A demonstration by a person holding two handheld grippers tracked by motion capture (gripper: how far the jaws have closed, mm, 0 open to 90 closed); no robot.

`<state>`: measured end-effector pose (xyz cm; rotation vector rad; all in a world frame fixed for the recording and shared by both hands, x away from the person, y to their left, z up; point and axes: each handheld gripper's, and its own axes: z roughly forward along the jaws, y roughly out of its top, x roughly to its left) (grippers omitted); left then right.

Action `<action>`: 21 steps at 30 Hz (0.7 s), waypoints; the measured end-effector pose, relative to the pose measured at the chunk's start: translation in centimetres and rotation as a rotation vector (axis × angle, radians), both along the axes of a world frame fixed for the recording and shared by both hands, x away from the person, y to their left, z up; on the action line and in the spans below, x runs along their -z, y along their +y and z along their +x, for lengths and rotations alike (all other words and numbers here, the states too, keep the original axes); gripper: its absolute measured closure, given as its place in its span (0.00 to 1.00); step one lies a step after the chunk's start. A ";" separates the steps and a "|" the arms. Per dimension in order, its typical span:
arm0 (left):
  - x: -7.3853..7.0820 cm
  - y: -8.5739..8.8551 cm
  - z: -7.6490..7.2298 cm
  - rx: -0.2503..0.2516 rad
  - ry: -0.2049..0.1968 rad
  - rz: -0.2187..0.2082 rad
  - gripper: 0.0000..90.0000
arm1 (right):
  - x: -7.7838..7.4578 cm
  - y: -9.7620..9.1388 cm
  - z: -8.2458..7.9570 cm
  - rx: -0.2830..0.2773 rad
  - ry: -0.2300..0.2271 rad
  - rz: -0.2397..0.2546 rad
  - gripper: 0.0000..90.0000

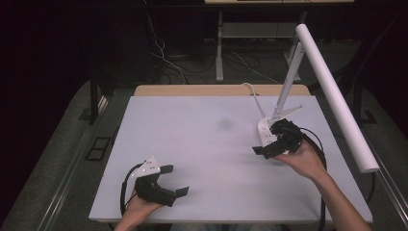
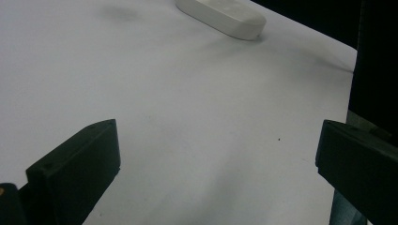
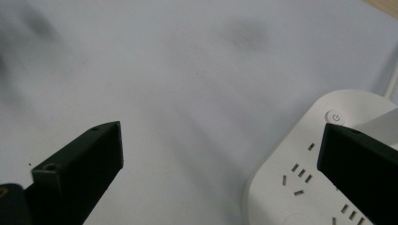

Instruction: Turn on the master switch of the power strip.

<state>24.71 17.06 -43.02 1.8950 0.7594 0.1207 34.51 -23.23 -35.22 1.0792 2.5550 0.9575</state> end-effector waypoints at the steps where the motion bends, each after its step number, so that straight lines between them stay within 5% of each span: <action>1: 0.0 0.0 0.0 0.000 0.001 0.000 0.00 | 0.0 0.1 0.2 -0.001 -0.003 -0.014 0.00; 15: 0.1 0.0 0.1 0.002 0.003 0.004 0.00 | 0.0 1.1 2.1 0.004 -0.007 -0.134 0.00; 17: 0.1 0.0 0.1 0.001 0.001 0.006 0.00 | 0.0 1.2 2.4 0.002 -0.010 -0.158 0.13; 21: 0.1 0.0 0.2 0.000 0.004 0.006 0.00 | 0.1 1.6 2.9 0.012 -0.014 -0.186 0.21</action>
